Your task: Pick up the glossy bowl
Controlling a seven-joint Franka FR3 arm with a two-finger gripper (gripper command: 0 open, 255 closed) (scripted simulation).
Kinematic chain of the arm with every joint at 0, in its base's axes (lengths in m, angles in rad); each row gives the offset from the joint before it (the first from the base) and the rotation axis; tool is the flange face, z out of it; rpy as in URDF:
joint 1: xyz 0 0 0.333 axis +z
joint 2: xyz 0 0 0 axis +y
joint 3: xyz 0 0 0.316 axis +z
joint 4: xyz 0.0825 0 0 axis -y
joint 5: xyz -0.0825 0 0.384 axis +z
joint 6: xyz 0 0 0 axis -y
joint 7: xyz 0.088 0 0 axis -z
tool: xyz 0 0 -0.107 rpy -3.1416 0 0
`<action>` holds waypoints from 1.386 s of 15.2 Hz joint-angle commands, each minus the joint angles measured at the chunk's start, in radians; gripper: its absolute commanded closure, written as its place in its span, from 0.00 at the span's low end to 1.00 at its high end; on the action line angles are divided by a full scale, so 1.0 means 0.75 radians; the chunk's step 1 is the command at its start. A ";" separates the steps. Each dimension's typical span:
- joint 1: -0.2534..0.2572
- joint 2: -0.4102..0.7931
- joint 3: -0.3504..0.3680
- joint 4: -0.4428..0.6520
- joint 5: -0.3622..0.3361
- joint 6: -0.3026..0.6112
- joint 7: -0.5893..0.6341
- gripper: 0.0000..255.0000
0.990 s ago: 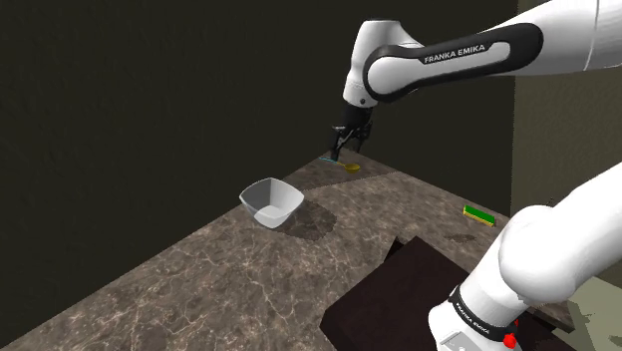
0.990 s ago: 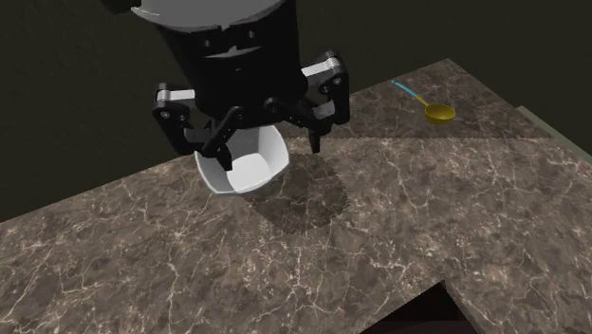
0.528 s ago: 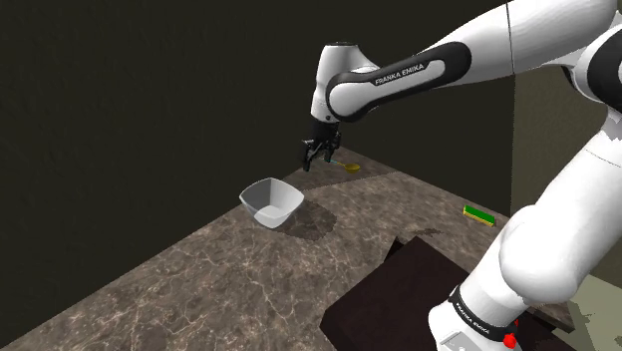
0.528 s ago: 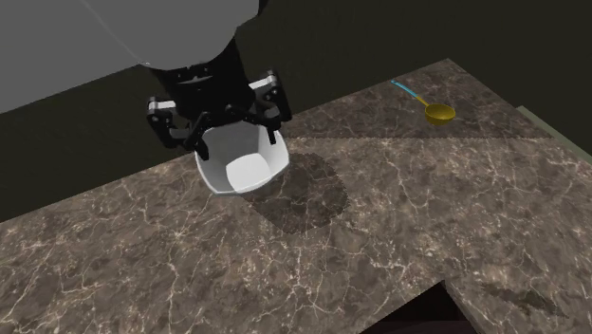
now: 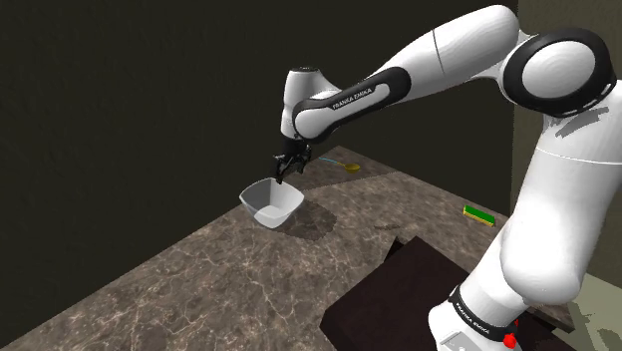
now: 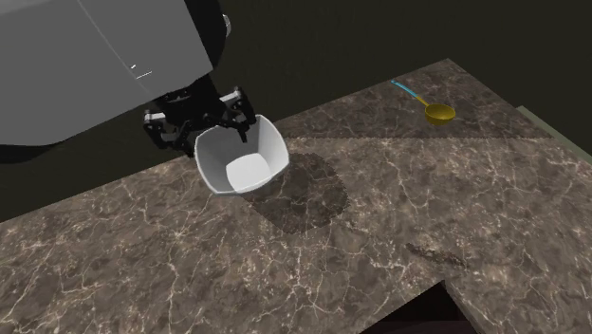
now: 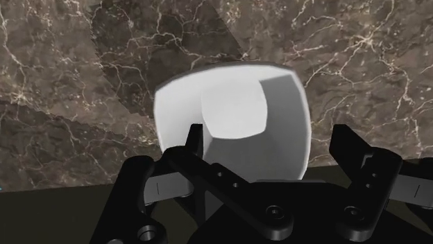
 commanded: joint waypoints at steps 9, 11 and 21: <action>0.102 0.504 0.001 0.458 -0.088 0.044 0.042 0.00; 0.125 0.611 -0.002 0.578 -0.098 0.031 0.041 0.00; 0.139 0.726 -0.017 0.616 -0.117 0.108 0.055 0.00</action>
